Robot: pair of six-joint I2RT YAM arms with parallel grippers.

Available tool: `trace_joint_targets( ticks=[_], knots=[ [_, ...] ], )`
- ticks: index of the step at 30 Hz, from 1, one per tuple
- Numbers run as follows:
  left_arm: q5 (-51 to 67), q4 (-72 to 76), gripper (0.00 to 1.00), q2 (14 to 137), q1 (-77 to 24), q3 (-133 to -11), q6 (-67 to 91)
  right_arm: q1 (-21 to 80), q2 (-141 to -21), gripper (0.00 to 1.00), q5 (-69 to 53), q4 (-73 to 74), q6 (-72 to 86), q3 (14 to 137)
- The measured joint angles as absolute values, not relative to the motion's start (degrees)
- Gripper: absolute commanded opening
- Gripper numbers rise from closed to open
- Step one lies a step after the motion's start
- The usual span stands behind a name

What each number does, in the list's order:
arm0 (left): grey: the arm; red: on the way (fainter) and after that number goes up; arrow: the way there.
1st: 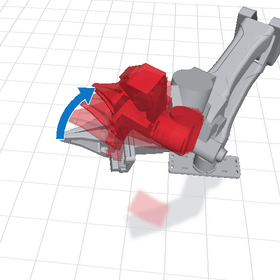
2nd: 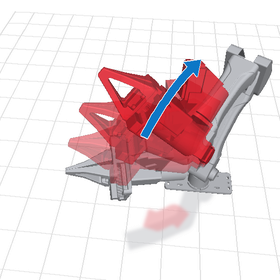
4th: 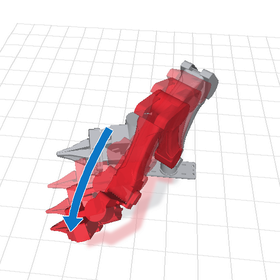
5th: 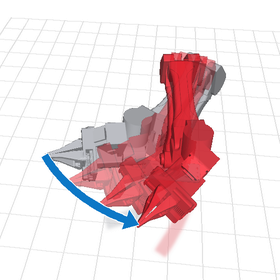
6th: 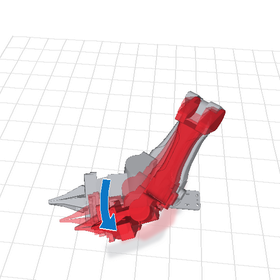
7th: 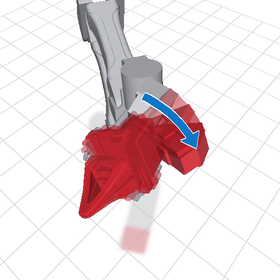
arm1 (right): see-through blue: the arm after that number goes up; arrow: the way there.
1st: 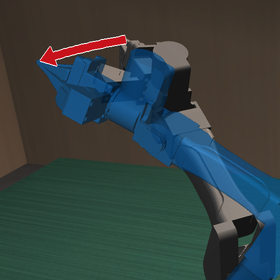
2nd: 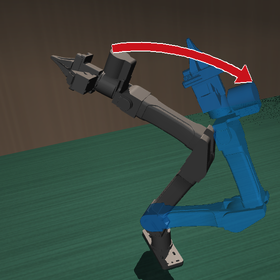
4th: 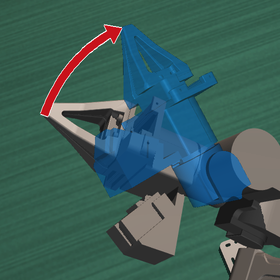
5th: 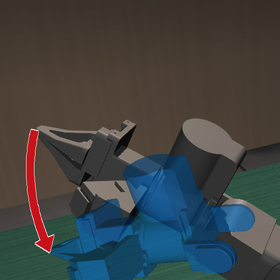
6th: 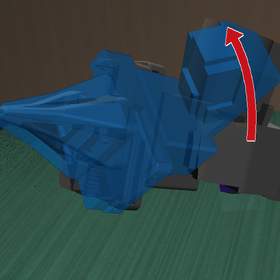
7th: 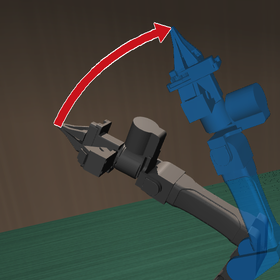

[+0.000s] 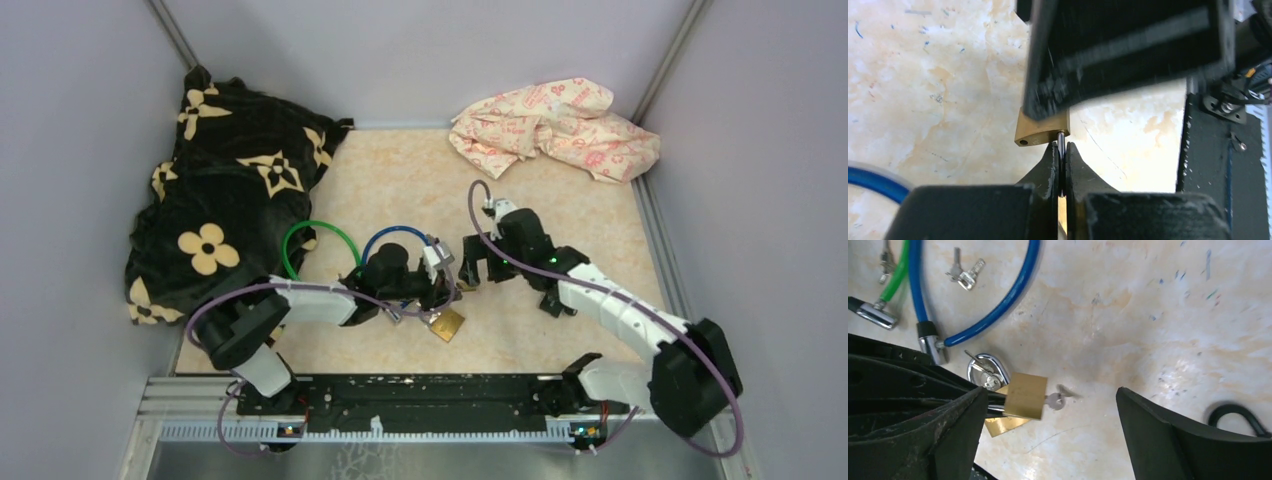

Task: Lock with the key
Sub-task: Pick up the lock from the center of the board.

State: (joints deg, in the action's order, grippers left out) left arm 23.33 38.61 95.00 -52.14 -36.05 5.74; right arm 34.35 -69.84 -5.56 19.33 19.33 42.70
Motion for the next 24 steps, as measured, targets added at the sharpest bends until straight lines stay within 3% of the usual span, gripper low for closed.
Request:
trace_joint_targets(
  ticks=[5,13,16,24],
  knots=[
    [26.5,37.1,0.00,85.0,-51.2,-32.9,2.9,30.9,-59.9,0.98,-12.6,18.1,14.1,42.7],
    [42.1,35.6,0.00,70.4,-43.3,-32.8,4.5,30.9,-51.4,0.83,-38.3,8.2,5.2,42.3],
    [47.7,35.6,0.00,65.4,-38.3,-32.1,6.9,30.9,-50.1,0.84,-46.2,3.6,3.6,41.1],
    [55.6,36.0,0.00,51.4,-35.9,-26.4,8.1,40.2,-50.5,0.85,-46.6,-3.2,-11.6,40.8]
  ],
)
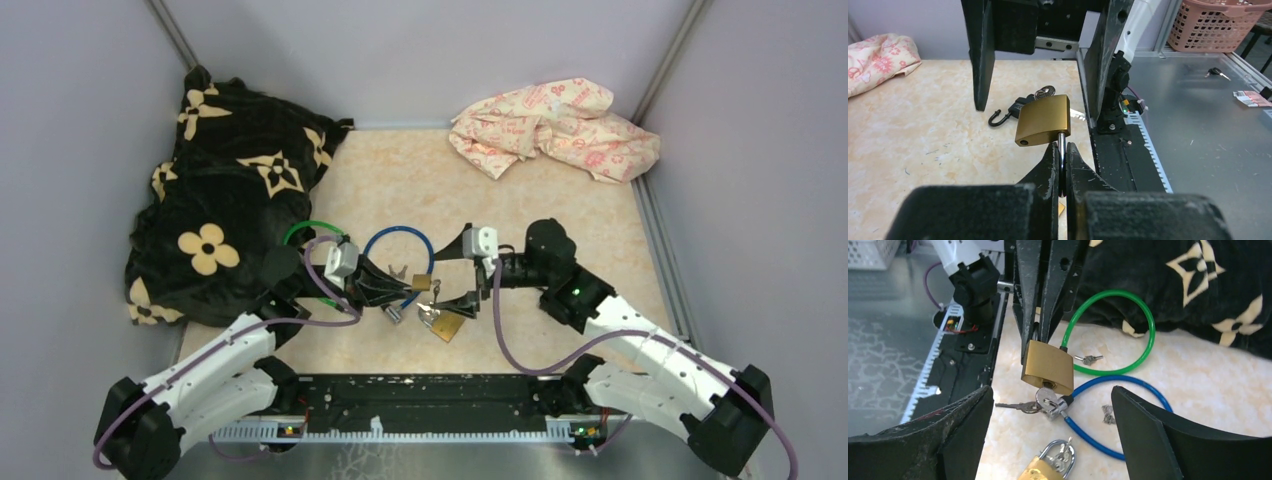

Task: Lock with the key
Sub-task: Pick up the lock from the center of the board, then lock the lock.

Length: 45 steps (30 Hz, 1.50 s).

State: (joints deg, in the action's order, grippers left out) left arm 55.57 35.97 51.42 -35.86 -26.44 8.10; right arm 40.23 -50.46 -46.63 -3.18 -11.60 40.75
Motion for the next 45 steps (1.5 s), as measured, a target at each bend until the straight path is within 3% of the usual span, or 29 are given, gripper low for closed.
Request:
trace_joint_targets(
  ticks=[2,5,12,20,26,32,34,39,45],
  knots=[
    [56.7,35.5,0.00,49.8,-35.6,-25.7,8.1,42.5,-51.9,0.78,-46.3,-4.4,-16.0,40.8],
    [57.6,34.1,0.00,48.2,-35.1,-25.6,7.9,43.8,-53.6,0.57,-45.3,-5.0,-21.2,40.8],
    [58.0,33.2,0.00,48.0,-34.9,-25.6,8.4,48.7,-54.5,0.48,-41.3,-4.2,-28.3,41.4],
    [58.0,32.8,0.00,50.3,-34.9,-25.6,10.1,51.0,-54.6,0.00,-36.4,-2.9,-32.5,41.4],
    [57.8,32.4,0.03,51.4,-34.4,-25.6,10.4,51.2,-54.6,0.00,-34.9,-1.6,-32.0,41.4],
    [56.0,31.0,0.63,51.3,-34.3,-25.6,8.1,51.2,-53.8,0.00,-32.0,-2.2,-26.2,41.1],
    [54.8,30.2,0.71,50.7,-33.9,-25.6,7.2,50.7,-52.6,0.00,-30.6,-3.1,-22.7,40.8],
    [52.1,29.2,0.73,47.6,-31.8,-25.6,6.2,47.9,-50.6,0.00,-31.4,-5.9,-14.9,39.8],
    [50.6,31.7,0.51,44.4,-30.5,-25.5,10.1,45.6,-49.8,0.00,-35.3,-10.3,-8.2,39.0]
  ],
)
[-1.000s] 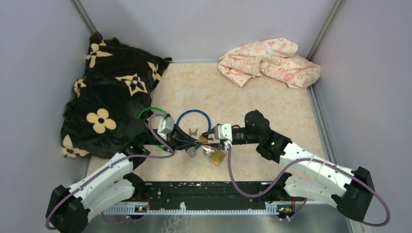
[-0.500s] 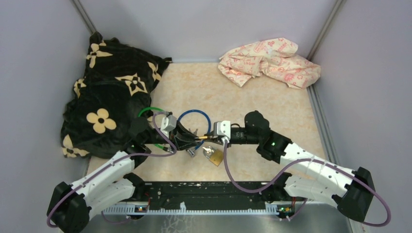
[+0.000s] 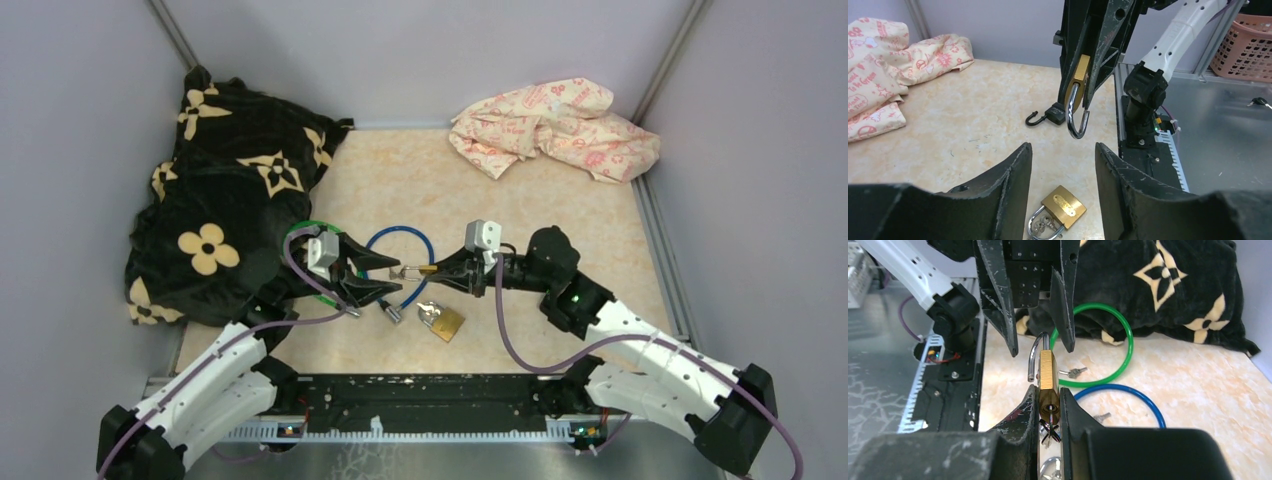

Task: Lock with the key
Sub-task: Lock the lock.

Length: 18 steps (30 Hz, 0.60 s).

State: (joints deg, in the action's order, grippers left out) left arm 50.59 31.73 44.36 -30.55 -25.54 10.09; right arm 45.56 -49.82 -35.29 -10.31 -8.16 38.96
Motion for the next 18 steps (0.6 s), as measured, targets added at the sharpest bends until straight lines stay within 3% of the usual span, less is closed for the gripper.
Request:
trace_joint_targets(
  ticks=[4,11,12,15,18],
  knots=[
    [50.6,33.5,0.40,43.9,-30.5,-25.5,13.0,45.6,-50.5,0.00,-37.0,-12.4,-5.9,39.0],
    [49.6,35.6,0.42,45.2,-30.7,-25.5,16.7,45.6,-52.5,0.00,-38.0,-13.7,-4.1,39.0],
    [49.6,35.9,0.37,45.4,-30.9,-25.5,16.9,45.6,-52.6,0.00,-38.0,-13.7,-4.0,39.0],
    [49.6,36.4,0.01,45.8,-31.7,-25.5,17.3,45.6,-53.0,0.00,-38.1,-13.7,-3.9,39.1],
    [49.6,36.8,0.00,46.3,-32.1,-25.5,17.3,45.6,-53.2,0.00,-38.3,-13.8,-3.8,39.1]
  ],
)
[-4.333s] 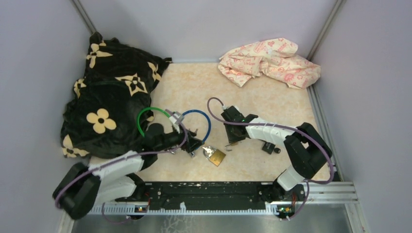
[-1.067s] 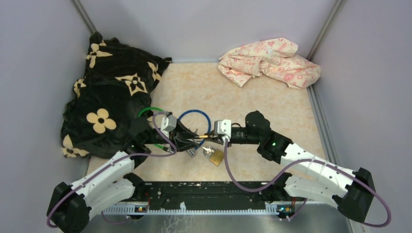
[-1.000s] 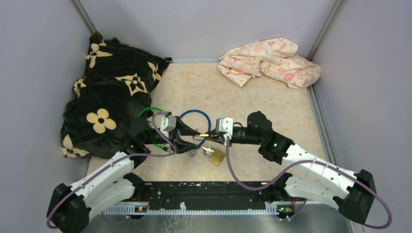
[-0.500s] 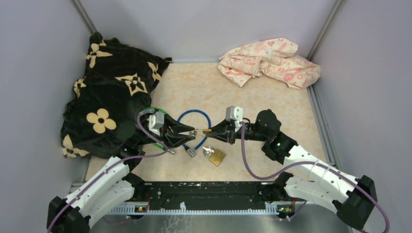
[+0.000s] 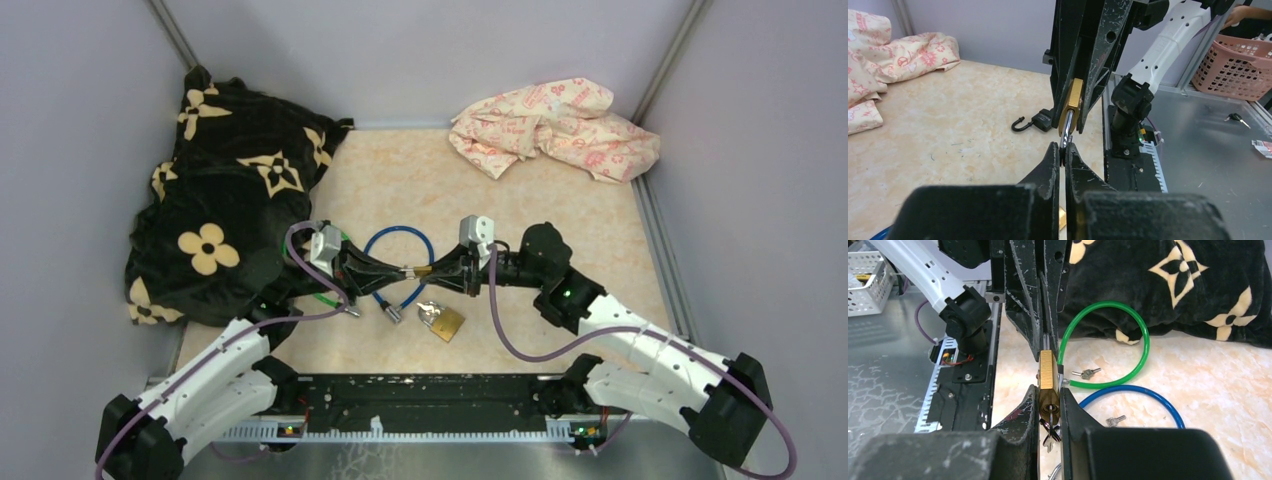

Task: Lock with the key
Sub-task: Lock the lock.

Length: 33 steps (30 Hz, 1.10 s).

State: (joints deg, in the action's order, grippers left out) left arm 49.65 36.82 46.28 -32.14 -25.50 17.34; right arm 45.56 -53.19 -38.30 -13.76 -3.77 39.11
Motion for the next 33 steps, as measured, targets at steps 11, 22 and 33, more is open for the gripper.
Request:
trace_joint_targets(
  ticks=[11,22,33],
  knots=[
    [48.2,38.5,0.00,46.5,-33.7,-25.5,14.0,44.1,-56.9,0.00,-42.5,-15.9,0.7,41.3],
    [40.8,42.5,0.00,47.5,-35.1,-25.5,13.1,42.7,-61.3,0.00,-43.1,-27.7,6.7,39.9],
    [37.2,42.4,0.00,48.1,-35.9,-25.5,11.2,41.9,-64.5,0.82,-43.2,-30.2,8.0,38.2]
  ],
)
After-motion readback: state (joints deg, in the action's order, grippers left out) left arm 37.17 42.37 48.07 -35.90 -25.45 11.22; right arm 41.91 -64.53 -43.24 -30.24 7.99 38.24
